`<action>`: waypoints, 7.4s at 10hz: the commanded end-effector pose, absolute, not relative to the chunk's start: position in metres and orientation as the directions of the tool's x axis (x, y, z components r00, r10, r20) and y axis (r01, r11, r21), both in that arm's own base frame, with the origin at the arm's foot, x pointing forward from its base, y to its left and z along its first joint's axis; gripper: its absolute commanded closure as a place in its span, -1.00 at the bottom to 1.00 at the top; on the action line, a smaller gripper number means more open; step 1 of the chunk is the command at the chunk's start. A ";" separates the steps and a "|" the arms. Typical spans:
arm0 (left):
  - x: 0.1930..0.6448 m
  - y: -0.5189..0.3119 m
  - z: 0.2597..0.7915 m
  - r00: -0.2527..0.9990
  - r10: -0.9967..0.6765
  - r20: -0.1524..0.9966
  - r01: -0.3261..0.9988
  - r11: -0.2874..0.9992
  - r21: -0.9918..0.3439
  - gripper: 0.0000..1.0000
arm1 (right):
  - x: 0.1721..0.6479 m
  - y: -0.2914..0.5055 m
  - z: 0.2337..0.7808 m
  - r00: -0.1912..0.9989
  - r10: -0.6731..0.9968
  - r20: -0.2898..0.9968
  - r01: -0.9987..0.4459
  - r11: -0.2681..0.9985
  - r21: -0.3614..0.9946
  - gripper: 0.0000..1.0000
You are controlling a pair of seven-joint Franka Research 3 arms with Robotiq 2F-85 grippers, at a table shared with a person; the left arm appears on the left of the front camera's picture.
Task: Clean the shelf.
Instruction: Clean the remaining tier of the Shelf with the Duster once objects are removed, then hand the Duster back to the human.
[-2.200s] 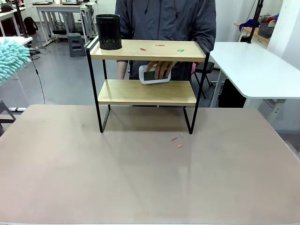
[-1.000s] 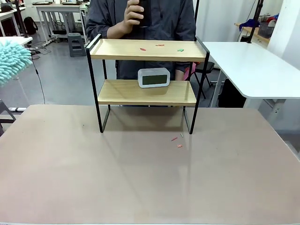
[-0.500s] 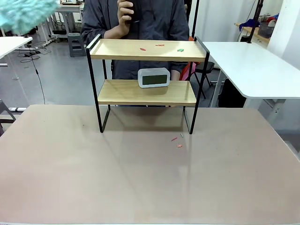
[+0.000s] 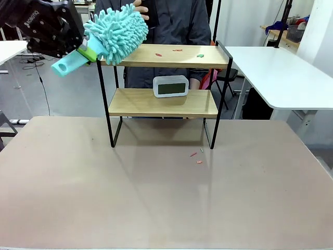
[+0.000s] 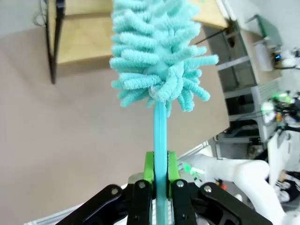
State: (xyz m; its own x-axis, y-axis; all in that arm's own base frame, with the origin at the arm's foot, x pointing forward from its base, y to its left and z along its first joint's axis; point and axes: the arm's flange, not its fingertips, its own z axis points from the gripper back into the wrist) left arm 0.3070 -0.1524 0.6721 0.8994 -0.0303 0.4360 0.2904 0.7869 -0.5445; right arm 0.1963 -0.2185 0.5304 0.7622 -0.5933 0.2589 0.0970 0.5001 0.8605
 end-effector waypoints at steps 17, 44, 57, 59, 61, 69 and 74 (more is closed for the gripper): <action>0.429 -0.228 0.673 0.935 -0.166 0.314 0.294 0.858 -0.422 0.75 | 0.198 -0.219 0.532 0.758 -0.588 0.283 0.065 0.500 0.863 -1.00; 0.345 0.130 0.539 0.942 -0.059 0.331 0.291 0.635 -0.716 0.75 | 0.198 -0.219 0.532 0.758 -0.588 0.283 0.065 0.500 0.863 -1.00; 0.311 0.119 0.576 0.912 -0.054 0.406 0.315 0.726 -0.611 0.75 | 0.198 -0.219 0.532 0.758 -0.588 0.283 0.065 0.500 0.863 -1.00; 0.313 0.118 0.575 0.910 -0.054 0.410 0.321 0.717 -0.619 0.75 | 0.197 -0.219 0.532 0.762 -0.594 0.260 0.096 0.500 0.861 -1.00; 0.275 0.115 0.650 0.739 -0.011 0.674 0.536 0.616 -0.577 0.75 | 0.212 -0.189 0.613 0.715 -0.513 0.475 -0.131 0.569 0.812 -1.00; 0.279 -0.081 0.633 0.394 -0.843 0.366 0.742 0.058 -0.667 0.75 | 0.193 -0.009 0.605 0.864 0.026 0.503 -0.458 0.455 0.764 -1.00; 0.277 -0.101 0.606 0.538 -0.733 0.416 0.704 0.120 -0.700 0.75 | 0.200 0.001 0.605 0.878 0.005 0.478 -0.424 0.472 0.773 -1.00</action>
